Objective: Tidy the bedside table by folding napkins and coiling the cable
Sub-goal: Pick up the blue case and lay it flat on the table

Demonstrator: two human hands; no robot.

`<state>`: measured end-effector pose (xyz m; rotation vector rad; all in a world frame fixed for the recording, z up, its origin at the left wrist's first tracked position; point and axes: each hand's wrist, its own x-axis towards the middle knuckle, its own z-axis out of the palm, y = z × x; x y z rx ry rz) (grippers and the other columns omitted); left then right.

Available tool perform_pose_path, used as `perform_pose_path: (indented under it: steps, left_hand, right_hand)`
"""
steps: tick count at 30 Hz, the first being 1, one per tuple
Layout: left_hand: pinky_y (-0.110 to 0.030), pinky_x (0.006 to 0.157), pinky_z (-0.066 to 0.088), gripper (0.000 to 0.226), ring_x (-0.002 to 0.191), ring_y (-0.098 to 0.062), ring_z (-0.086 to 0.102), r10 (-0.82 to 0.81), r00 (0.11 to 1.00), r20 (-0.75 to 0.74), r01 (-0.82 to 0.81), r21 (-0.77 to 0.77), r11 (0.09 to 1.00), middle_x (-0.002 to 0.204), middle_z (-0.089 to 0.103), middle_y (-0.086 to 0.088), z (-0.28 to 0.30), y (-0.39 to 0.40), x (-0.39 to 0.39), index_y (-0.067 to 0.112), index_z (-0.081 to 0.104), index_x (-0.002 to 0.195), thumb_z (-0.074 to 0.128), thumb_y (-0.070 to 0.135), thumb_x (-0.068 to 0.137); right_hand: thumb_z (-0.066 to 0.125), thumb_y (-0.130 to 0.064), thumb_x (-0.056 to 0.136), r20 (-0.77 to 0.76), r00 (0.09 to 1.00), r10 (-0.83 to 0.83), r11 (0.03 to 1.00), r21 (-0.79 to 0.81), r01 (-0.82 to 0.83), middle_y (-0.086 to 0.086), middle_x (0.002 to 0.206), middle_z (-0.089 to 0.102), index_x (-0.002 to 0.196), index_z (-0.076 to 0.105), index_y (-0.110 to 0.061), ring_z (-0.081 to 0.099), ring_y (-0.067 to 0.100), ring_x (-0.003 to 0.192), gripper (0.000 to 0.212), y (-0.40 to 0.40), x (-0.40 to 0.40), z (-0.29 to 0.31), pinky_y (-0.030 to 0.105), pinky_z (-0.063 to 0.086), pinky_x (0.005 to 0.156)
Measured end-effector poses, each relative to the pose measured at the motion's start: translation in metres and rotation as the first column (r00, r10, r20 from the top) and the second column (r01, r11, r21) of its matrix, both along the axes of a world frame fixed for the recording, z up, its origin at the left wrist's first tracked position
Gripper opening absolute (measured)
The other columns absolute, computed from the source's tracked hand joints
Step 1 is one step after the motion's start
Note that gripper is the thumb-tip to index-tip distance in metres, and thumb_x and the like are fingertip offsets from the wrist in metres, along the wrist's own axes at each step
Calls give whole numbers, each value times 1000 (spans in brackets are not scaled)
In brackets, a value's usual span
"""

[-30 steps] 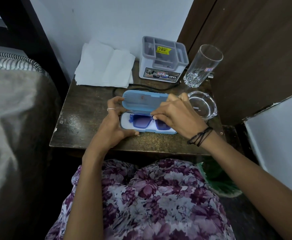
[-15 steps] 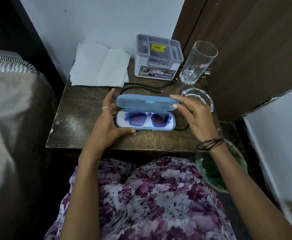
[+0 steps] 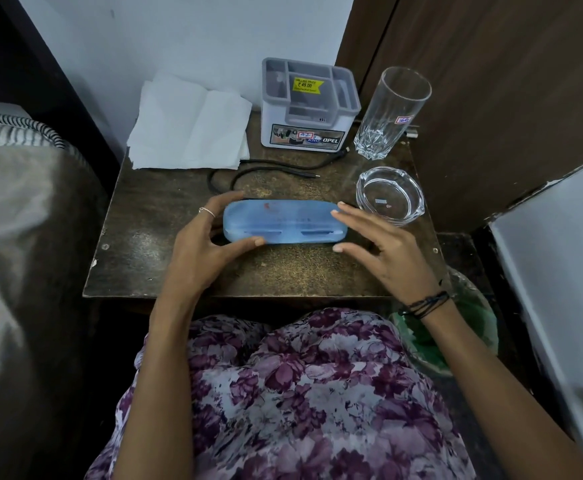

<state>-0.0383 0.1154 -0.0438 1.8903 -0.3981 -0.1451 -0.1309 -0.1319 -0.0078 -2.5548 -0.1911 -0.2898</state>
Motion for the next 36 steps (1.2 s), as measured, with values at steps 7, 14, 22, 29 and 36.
perform_pose_path:
  steps: [7,14,22,29,36]
  left_hand:
    - [1,97,24,72,121,3,39,-129,965,228,83,202,976,134,44,13,2,-1,-2,31,52,128,81,28,62]
    - [-48,102,40,54,119,-15,54,-16,896,444,-106,249,963,125,63,1,7,0,-1,20,61,121,79,19,70]
    - [-37,105,31,46,120,-2,49,38,834,550,-155,168,973,126,55,14,10,-7,-4,26,56,122,67,28,77]
    - [-37,103,31,42,116,-4,53,55,809,586,-176,152,972,123,57,11,15,-10,-8,24,60,119,68,24,78]
    - [-33,95,36,35,111,-16,54,120,734,668,-264,119,957,120,62,-1,23,-10,-16,13,63,114,71,18,80]
  right_hand:
    - [72,-22,80,120,988,-97,975,-186,118,10,131,58,131,51,-5,53,24,120,58,17,11,-11,36,36,108]
    - [72,-24,81,210,960,-182,979,-57,198,8,127,60,129,53,-6,51,22,119,55,28,14,-23,38,38,107]
    - [73,-24,79,420,897,-140,975,-101,199,10,118,65,120,60,-2,55,22,113,48,17,18,-10,37,42,103]
    - [73,-21,79,440,883,-165,972,-82,222,9,114,68,114,63,-3,58,23,108,41,16,16,-8,40,46,97]
    - [73,-32,78,-25,901,-434,672,657,342,-5,143,42,141,37,-25,50,6,120,73,49,22,7,24,46,99]
